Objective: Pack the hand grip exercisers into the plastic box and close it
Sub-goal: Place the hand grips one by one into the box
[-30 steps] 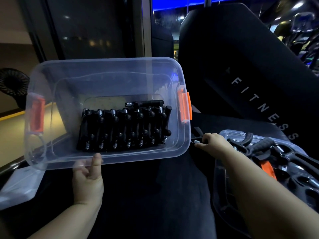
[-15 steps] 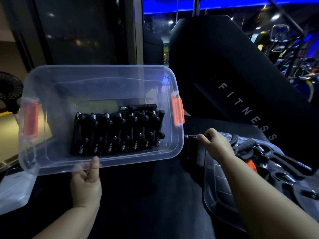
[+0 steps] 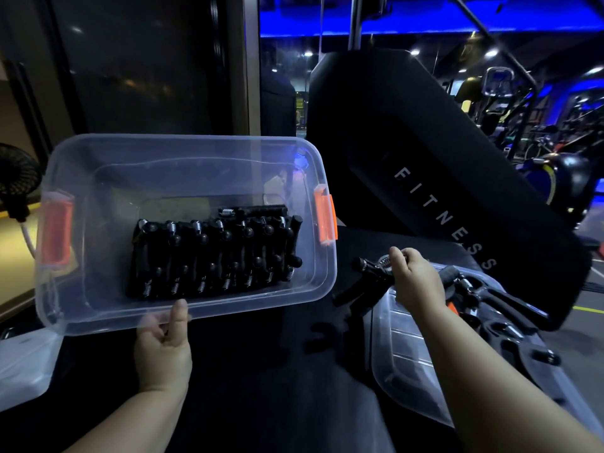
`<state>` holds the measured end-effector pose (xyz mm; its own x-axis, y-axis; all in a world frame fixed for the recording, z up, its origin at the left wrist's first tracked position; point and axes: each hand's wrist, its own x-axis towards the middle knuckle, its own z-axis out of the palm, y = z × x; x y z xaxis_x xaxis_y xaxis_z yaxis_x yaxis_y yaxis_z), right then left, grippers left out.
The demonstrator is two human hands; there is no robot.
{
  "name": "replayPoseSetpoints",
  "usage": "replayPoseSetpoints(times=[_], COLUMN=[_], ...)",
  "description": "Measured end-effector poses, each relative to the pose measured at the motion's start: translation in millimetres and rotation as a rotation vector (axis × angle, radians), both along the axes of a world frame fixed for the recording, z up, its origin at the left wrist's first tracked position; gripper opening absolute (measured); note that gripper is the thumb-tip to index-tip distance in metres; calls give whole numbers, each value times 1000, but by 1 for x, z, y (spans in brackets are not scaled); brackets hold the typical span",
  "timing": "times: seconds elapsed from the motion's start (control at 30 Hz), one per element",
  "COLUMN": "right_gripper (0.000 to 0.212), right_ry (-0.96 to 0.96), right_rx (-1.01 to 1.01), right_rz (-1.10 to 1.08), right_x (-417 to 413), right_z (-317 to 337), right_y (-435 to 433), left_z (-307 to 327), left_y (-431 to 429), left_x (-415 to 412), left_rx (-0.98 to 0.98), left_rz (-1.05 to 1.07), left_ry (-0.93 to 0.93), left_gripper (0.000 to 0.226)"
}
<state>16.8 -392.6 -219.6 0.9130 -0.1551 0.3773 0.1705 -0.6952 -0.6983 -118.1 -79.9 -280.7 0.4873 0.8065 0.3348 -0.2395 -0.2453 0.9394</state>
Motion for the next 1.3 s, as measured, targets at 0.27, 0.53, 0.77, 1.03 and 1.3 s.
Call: replayPoseSetpoints(times=[0.27, 0.53, 0.77, 1.03, 1.3], right_gripper=[49, 42, 37, 59, 90], right_ry=[-15, -16, 113, 261, 461], right_rx=[-109, -64, 44, 307, 427], right_rz=[85, 183, 249, 114, 145], right_x=[-28, -55, -66, -74, -79], right_z=[4, 8, 5, -6, -6], right_y=[6, 30, 48, 75, 95], left_z=[-5, -7, -4, -2, -4], left_y=[0, 1, 1, 2, 6], left_x=[2, 2, 0, -2, 0], left_rx=[-18, -56, -46, -96, -128], left_rz=[-9, -32, -96, -146, -197], left_ry=[17, 16, 20, -10, -25], left_gripper=[47, 48, 48, 60, 41])
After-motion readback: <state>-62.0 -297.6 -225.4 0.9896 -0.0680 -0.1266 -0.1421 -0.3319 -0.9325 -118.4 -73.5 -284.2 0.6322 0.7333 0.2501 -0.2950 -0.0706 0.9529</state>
